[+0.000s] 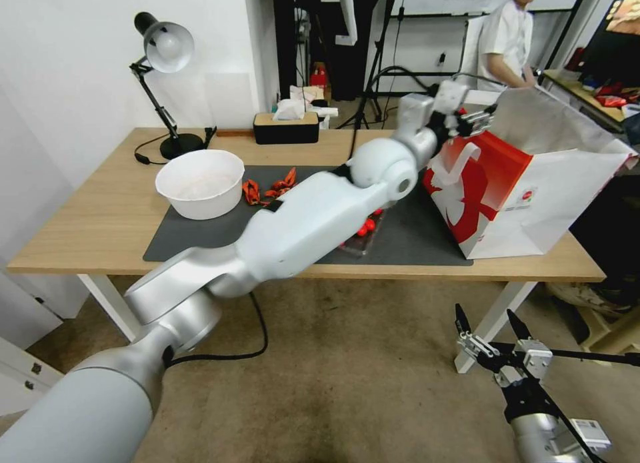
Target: Pick up the trash from the table and place it into the takeout bag.
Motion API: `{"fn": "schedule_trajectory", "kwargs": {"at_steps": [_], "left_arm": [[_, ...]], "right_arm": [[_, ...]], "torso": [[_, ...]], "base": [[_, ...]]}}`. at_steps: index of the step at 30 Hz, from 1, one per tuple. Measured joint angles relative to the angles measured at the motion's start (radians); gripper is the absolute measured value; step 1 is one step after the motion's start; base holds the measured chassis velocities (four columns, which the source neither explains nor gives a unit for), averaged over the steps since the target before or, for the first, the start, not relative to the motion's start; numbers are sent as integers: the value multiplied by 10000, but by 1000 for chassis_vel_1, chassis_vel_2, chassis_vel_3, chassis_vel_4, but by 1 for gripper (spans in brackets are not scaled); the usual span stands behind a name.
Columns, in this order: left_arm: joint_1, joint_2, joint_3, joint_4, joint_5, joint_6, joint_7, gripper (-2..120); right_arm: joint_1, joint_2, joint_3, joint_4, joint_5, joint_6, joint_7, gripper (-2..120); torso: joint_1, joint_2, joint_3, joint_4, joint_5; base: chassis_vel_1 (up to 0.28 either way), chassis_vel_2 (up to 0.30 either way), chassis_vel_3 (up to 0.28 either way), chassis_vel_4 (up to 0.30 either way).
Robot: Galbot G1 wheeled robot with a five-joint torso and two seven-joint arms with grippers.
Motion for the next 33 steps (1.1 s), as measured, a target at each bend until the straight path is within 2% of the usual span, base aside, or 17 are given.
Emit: {"fn": "schedule_trajectory", "kwargs": {"at_steps": [1, 3, 4, 9, 11, 12, 15, 18, 21, 22, 24, 25, 27, 30, 32, 33], "left_arm": [[0, 0, 0, 0, 0, 0, 0, 85], [596, 610, -288, -704, -12, 8, -186, 97], [882, 826, -442, -960, 4, -15, -292, 99], [1756, 1393, -948, -1644, 283, -59, -428, 100], [2771, 2142, -1550, -2518, 721, -82, -404, 100], [2771, 2142, -1550, -2518, 721, -82, -404, 100], [4255, 3086, -2349, -3511, 1292, -155, -201, 100], [4801, 3287, -2644, -3803, 1355, -158, -139, 100], [6294, 3671, -3577, -4497, 1948, -234, 44, 100], [6294, 3671, -3577, -4497, 1948, -234, 44, 100], [7121, 3839, -4203, -4864, 2608, -349, 84, 100], [7121, 3839, -4203, -4864, 2608, -349, 84, 100], [8249, 4035, -5005, -5208, 3412, -548, 87, 100], [8663, 4096, -5296, -5309, 3674, -648, 87, 100], [10309, 4301, -6166, -5732, 4451, -1178, 166, 100], [10309, 4301, -6166, -5732, 4451, -1178, 166, 100]], "right_arm": [[0, 0, 0, 0, 0, 0, 0, 100], [-6, 17, 12, 29, 4, 0, 0, 100], [-13, 24, 12, 42, 4, 0, 0, 100], [-3, 26, -21, 125, 0, 1, -5, 100], [12, -14, -59, 229, 10, 1, -3, 100], [12, -14, -59, 229, 10, 1, -3, 100], [69, -27, -140, 288, 23, 1, -1, 100], [101, -20, -184, 308, 24, 1, -2, 100], [107, 29, -380, 343, -15, 1, 0, 100], [107, 29, -380, 343, -15, 1, 0, 100], [85, 23, -482, 354, -62, 1, -4, 100], [85, 23, -482, 354, -62, 1, -4, 100], [96, -40, -535, 376, -80, 1, -15, 100], [107, -72, -542, 393, -81, 1, -18, 100], [140, -176, -550, 422, -76, 1, -22, 100], [140, -176, -550, 422, -76, 1, -22, 100]], "torso": [[0, 0, 0, 0, 0], [0, 0, 0, 0, 0], [0, 0, 0, -1, 0], [0, -1, 0, 0, -2], [0, -1, 0, -3, -4], [0, -1, 0, -3, -4], [0, -1, 0, 4, -5], [0, -1, 0, 3, -4], [0, 0, 0, -3, 0], [0, 0, 0, -3, 0], [-1, 0, 0, -3, 1], [-1, 0, 0, -3, 1], [0, 0, -1, -1, 0], [-1, 0, -1, -3, 0], [0, 0, 0, 2, -3], [0, 0, 0, 2, -3]], "base": [[0, 0, 0, 0], [0, 0, 0, 0], [0, 0, 0, 0], [0, 0, 0, 0], [0, 0, 0, 0], [0, 0, 0, 0], [0, 0, 0, 0], [0, 0, 0, 0], [0, 0, 0, 0], [0, 0, 0, 0], [0, 0, 0, 0], [0, 0, 0, 0], [0, 0, 0, 0], [0, 0, 0, 0], [0, 0, 0, 0], [0, 0, 0, 0]]}}
